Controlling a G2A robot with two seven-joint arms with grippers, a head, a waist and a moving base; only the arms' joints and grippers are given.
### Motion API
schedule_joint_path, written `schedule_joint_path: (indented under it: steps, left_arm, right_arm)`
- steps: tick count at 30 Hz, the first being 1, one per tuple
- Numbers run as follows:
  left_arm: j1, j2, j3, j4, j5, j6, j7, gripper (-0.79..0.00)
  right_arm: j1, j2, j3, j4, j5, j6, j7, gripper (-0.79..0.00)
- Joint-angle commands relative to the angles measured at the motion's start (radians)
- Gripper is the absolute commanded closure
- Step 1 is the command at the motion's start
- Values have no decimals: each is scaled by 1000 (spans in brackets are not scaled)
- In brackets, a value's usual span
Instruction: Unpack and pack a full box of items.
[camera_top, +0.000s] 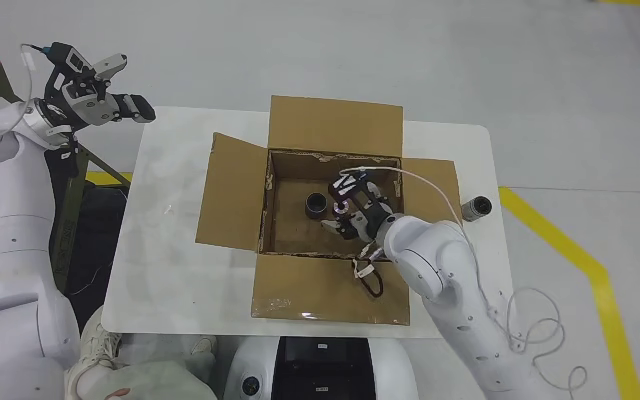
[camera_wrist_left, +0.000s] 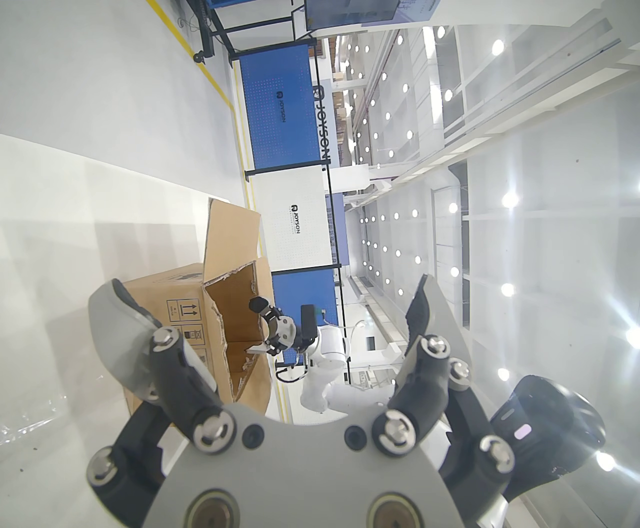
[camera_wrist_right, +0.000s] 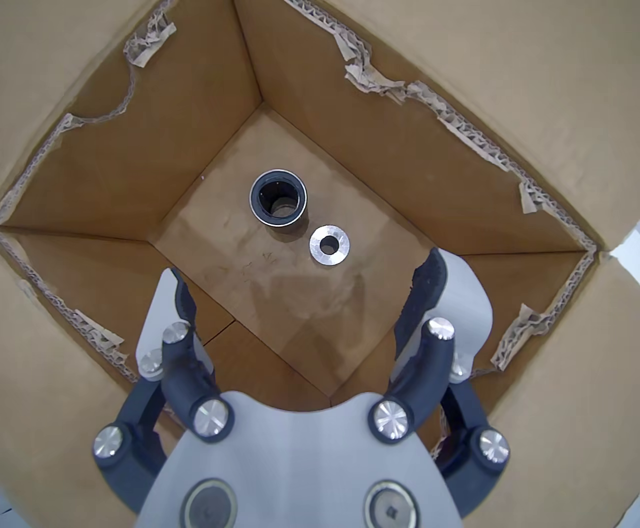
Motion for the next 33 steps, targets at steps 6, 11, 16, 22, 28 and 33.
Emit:
schedule_joint_path:
  steps: [6, 11, 16, 22, 28, 33]
  left_arm:
    - [0, 0, 0, 0, 0, 0, 0, -785]
    - [0, 0, 0, 0, 0, 0, 0, -785]
    - [0, 0, 0, 0, 0, 0, 0, -785]
    - [0, 0, 0, 0, 0, 0, 0, -785]
    - [0, 0, 0, 0, 0, 0, 0, -785]
    - [0, 0, 0, 0, 0, 0, 0, -785]
  right_arm:
    - [0, 0, 0, 0, 0, 0, 0, -785]
    - [2, 2, -4, 33, -2, -32, -14, -739]
    - [73, -4, -17, 122, 75, -84, 37, -757]
    - [170, -16, -47, 254, 135, -119, 65, -631]
    - [222, -23, -76, 343, 137, -134, 59, -566]
    - [246, -27, -98, 392, 115, -122, 50, -533]
